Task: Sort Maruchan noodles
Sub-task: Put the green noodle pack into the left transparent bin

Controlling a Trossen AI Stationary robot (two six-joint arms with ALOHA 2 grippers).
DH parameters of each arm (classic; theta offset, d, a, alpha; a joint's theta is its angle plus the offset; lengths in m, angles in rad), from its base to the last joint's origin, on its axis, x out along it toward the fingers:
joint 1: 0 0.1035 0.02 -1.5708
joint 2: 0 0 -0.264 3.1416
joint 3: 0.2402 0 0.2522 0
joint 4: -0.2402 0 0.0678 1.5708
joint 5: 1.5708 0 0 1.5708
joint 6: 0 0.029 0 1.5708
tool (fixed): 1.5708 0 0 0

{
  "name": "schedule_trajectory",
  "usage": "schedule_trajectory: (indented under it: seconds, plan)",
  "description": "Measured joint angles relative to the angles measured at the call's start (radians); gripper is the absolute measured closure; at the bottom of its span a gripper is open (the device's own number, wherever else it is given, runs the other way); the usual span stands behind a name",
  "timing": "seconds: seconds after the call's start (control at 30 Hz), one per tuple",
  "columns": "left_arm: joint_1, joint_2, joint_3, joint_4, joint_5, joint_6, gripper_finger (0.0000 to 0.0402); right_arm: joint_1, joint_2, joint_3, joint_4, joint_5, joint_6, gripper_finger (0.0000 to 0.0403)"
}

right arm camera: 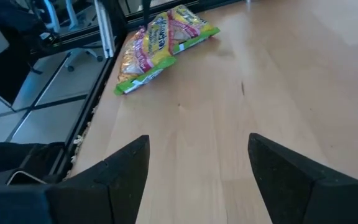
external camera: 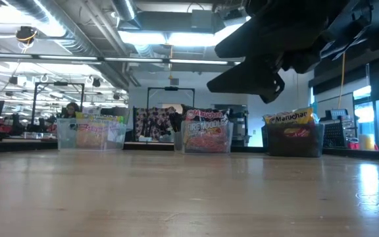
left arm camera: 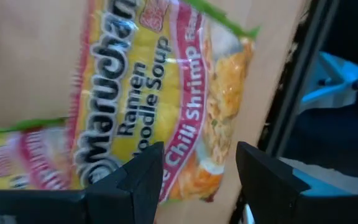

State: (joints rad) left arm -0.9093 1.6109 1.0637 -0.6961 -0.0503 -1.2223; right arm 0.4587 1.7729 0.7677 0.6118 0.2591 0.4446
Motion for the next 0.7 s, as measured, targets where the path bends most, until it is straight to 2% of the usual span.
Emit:
schedule_trajectory:
  seconds: [0.17,0.3,0.5,0.7]
  plan:
    - [-0.004,0.11,0.001,0.097,0.006,0.006,0.0208,0.0,0.0,0.0,0.0,0.014,0.0,0.0149]
    - [0.034,0.148,0.005,0.206,-0.031,0.103,0.0208,0.0,0.0,0.0,-0.004,0.038,-0.003,0.0149]
    - [0.129,0.176,0.002,0.31,-0.16,0.305,0.0208,0.0,0.0,0.0,-0.008,0.039,-0.003,0.0149]
    - [0.265,0.203,-0.001,0.459,-0.197,0.456,0.0208,0.0,0.0,0.0,-0.01,0.037,-0.003,0.0149]
